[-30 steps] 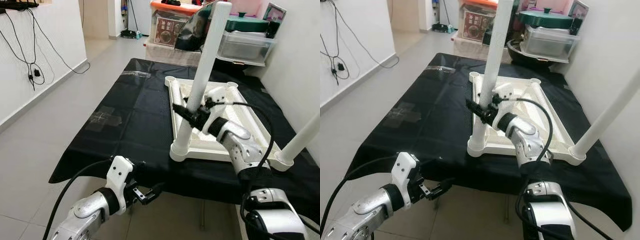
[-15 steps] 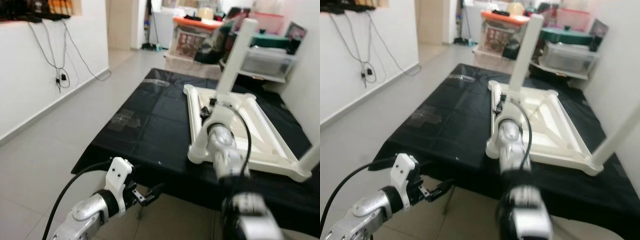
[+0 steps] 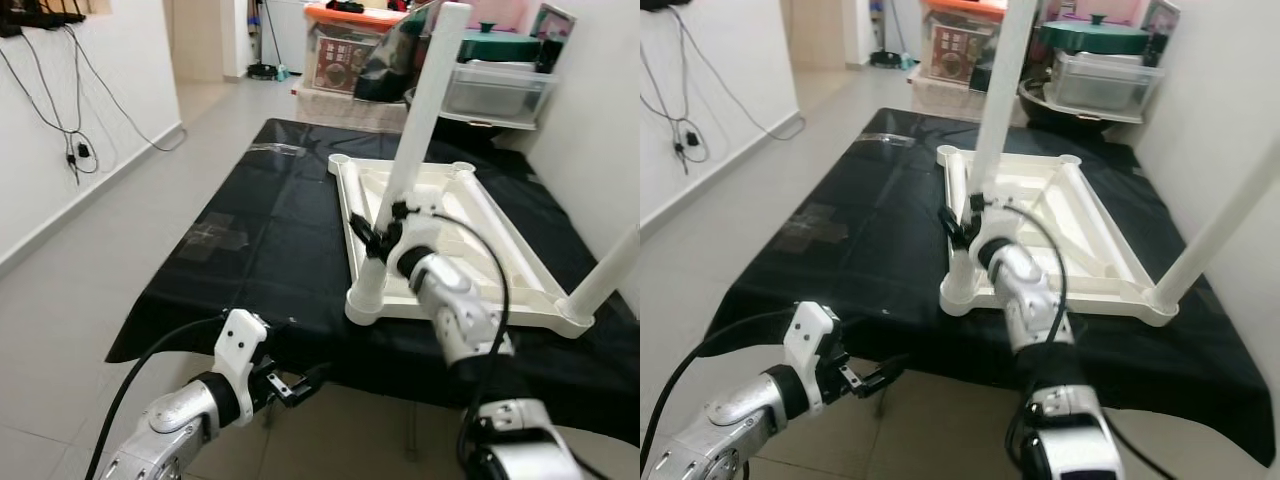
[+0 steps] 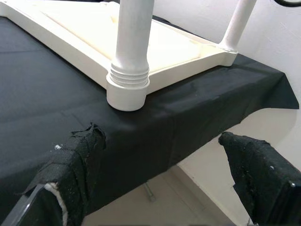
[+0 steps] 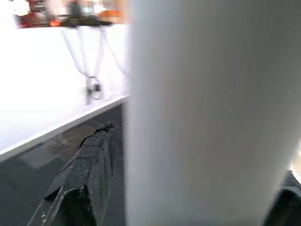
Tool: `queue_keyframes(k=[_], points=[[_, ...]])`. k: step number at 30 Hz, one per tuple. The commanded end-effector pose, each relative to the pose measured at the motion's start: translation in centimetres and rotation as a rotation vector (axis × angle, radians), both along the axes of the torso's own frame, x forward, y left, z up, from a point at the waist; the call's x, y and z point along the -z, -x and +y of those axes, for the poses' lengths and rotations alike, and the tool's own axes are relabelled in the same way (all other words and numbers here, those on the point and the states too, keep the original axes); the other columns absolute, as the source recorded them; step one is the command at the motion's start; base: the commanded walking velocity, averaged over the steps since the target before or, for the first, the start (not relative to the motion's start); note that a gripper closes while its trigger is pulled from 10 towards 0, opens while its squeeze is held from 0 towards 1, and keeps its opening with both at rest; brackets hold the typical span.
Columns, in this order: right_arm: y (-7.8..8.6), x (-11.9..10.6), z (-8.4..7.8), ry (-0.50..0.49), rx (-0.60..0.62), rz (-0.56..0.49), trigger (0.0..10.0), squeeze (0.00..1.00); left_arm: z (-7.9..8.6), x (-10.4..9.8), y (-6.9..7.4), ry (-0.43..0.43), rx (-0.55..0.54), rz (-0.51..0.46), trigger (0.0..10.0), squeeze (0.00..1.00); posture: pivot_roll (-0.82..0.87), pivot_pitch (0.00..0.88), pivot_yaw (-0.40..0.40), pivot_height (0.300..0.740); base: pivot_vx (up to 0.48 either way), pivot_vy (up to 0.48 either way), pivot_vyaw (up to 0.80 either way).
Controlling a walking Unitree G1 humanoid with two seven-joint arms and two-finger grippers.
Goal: Building children table
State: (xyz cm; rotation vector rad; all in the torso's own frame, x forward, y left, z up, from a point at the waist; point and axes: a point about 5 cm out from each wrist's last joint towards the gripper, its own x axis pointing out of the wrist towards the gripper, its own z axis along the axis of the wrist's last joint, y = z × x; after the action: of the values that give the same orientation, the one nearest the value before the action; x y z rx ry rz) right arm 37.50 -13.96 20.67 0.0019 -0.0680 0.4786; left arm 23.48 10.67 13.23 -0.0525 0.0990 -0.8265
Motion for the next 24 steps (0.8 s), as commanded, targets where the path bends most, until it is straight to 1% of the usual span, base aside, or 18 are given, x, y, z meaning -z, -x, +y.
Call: queue_keyframes(k=[1, 3, 4, 9, 10, 11, 12, 13, 14, 15, 16, 18, 19, 20, 21, 22, 23, 24], points=[[-0.1, 0.9, -0.1, 0.043, -0.058, 0.017, 8.3, 0.0, -0.3, 0.3, 0.2, -0.002, 0.004, 0.009, 10.0, 0.0, 0.11, 0.0, -0.122, 0.74, 0.0, 0.0, 0.0], [-0.1, 1.2, -0.2, 0.075, -0.093, 0.027, 8.3, 0.0, -0.4, 0.3, 0.2, -0.001, 0.004, 0.008, 10.0, 0.0, 0.11, 0.0, -0.122, 0.74, 0.0, 0.0, 0.0], [0.0, 1.5, -0.2, 0.082, -0.139, 0.038, 0.0, 0.0, -0.4, 0.3, 0.2, 0.0, 0.002, 0.008, 10.0, 0.0, 0.13, 0.0, -0.135, 0.74, 0.0, 0.0, 0.0], [-0.7, 2.5, -0.7, 0.129, -0.091, 0.112, 0.0, 0.0, -0.3, 0.3, 0.4, 0.0, -0.004, 0.01, 10.0, 0.0, 0.14, 0.0, -0.14, 0.74, 0.0, 0.0, 0.0], [-1.0, 2.7, -0.9, 0.131, -0.063, 0.126, 0.0, 0.0, -0.2, 0.3, 0.5, 0.0, -0.005, 0.011, 10.0, 0.0, 0.14, 0.0, -0.14, 0.74, 0.0, 0.0, 0.0], [-1.6, 3.2, -1.5, 0.136, 0.073, 0.178, 0.0, 0.0, -0.2, 0.3, 0.5, 0.0, -0.006, 0.012, 10.0, 0.0, 0.14, 0.0, -0.139, 0.74, 0.0, 0.0, 0.0], [-1.6, 3.2, -1.5, 0.136, 0.073, 0.178, 0.0, 0.0, -0.2, 0.3, 0.5, 0.0, -0.006, 0.012, 10.0, 0.0, 0.14, 0.0, -0.139, 0.74, 0.0, 0.0, 0.0], [-2.0, 4.0, -2.7, 0.132, 0.279, 0.237, 0.0, 0.0, -0.1, 0.3, 0.5, -0.001, -0.007, 0.011, 10.0, 0.0, 0.14, 0.0, -0.136, 0.74, 0.0, 0.0, 0.0], [-1.8, 5.0, -4.5, 0.095, 0.584, 0.288, 0.0, 0.0, 0.0, 0.3, 0.5, -0.003, -0.006, 0.012, 10.0, 0.0, 0.13, 0.0, -0.13, 0.74, 0.0, 0.0, 0.0], [-1.3, 5.8, -5.8, 0.074, 0.79, 0.328, 0.0, 0.0, 0.0, 0.3, 0.5, -0.005, -0.005, 0.012, 10.0, 0.0, 0.13, 0.0, -0.13, 0.74, 0.0, 0.0, 0.0], [-0.6, 6.8, -5.7, 0.049, 0.891, 0.355, 0.0, 0.0, 0.0, 0.3, 0.5, -0.006, -0.003, 0.014, 10.0, 0.0, 0.13, 0.0, -0.127, 0.74, 0.0, 0.0, 0.0], [-0.2, 7.4, -5.4, 0.035, 0.928, 0.368, 0.0, 0.0, -0.1, 0.4, 0.6, -0.006, -0.002, 0.015, 10.0, 0.0, 0.13, 0.0, -0.127, 0.74, 0.0, 0.0, 0.0], [0.9, 8.0, -2.3, -0.004, 0.866, 0.383, 0.0, 0.0, -0.2, 0.3, 0.6, -0.006, 0.002, 0.017, 10.0, 0.0, 0.13, 0.0, -0.118, 0.74, 0.0, 0.0, 0.0], [1.2, 8.0, -1.2, -0.019, 0.842, 0.388, 0.0, 0.0, -0.2, 0.3, 0.6, -0.006, 0.004, 0.017, 10.0, 0.0, 0.13, 0.0, -0.118, 0.74, 0.0, 0.0, 0.0], [1.2, 8.0, -1.2, -0.019, 0.842, 0.388, 0.0, 0.0, -0.2, 0.3, 0.6, -0.006, 0.004, 0.017, 10.0, 0.0, 0.13, 0.0, -0.118, 0.74, 0.0, 0.0, 0.0], [1.4, 7.9, 0.1, -0.021, 0.779, 0.396, 9.5, 0.0, -0.2, 0.3, 0.6, -0.006, 0.006, 0.018, 10.0, 0.0, 0.12, 0.0, -0.11, 0.74, 0.0, 0.0, 0.0], [1.5, 7.2, 1.7, -0.007, 0.665, 0.366, 10.0, 0.0, -0.2, 0.3, 0.6, -0.007, 0.01, 0.019, 10.0, 0.0, 0.12, 0.0, -0.109, 0.74, 0.0, 0.0, 0.0], [1.5, 7.2, 1.7, -0.007, 0.665, 0.366, 10.0, 0.0, -0.2, 0.3, 0.6, -0.007, 0.01, 0.019, 10.0, 0.0, 0.12, 0.0, -0.109, 0.74, 0.0, 0.0, 0.0]])
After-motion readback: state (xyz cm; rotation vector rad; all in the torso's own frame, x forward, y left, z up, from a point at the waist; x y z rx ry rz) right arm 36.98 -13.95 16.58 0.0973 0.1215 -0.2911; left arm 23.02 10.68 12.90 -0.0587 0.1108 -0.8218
